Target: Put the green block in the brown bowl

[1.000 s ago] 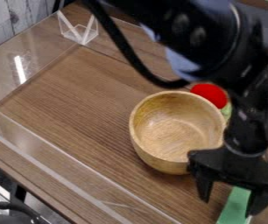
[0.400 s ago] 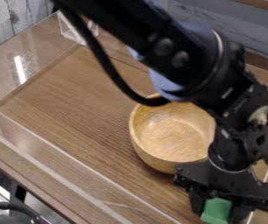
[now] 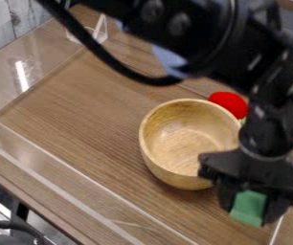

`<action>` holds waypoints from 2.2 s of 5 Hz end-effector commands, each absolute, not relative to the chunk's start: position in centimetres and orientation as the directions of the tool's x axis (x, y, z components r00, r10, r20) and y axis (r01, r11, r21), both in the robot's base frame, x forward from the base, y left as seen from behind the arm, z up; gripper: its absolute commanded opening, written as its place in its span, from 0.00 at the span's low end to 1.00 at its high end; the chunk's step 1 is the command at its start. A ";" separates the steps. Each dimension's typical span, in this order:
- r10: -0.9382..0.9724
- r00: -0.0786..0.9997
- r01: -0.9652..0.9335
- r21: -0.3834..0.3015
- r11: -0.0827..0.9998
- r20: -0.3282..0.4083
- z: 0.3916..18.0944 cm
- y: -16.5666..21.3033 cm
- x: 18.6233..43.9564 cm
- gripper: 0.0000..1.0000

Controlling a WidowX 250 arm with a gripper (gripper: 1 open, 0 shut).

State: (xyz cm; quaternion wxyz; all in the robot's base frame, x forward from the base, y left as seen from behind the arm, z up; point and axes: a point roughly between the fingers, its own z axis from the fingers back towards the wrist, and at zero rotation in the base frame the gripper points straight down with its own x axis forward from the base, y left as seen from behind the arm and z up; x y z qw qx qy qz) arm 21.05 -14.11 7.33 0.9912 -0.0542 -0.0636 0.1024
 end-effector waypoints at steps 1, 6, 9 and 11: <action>0.295 0.936 -0.266 -0.162 0.950 0.192 11.2 -11.8 22.5 0.00; 0.524 0.824 -0.490 -0.194 0.850 0.214 12.8 -7.4 26.5 0.00; 0.553 0.805 -0.512 -0.217 0.831 0.217 14.4 -11.2 26.6 0.00; 0.456 0.864 -0.409 -0.233 0.882 0.211 13.8 -11.3 27.3 0.00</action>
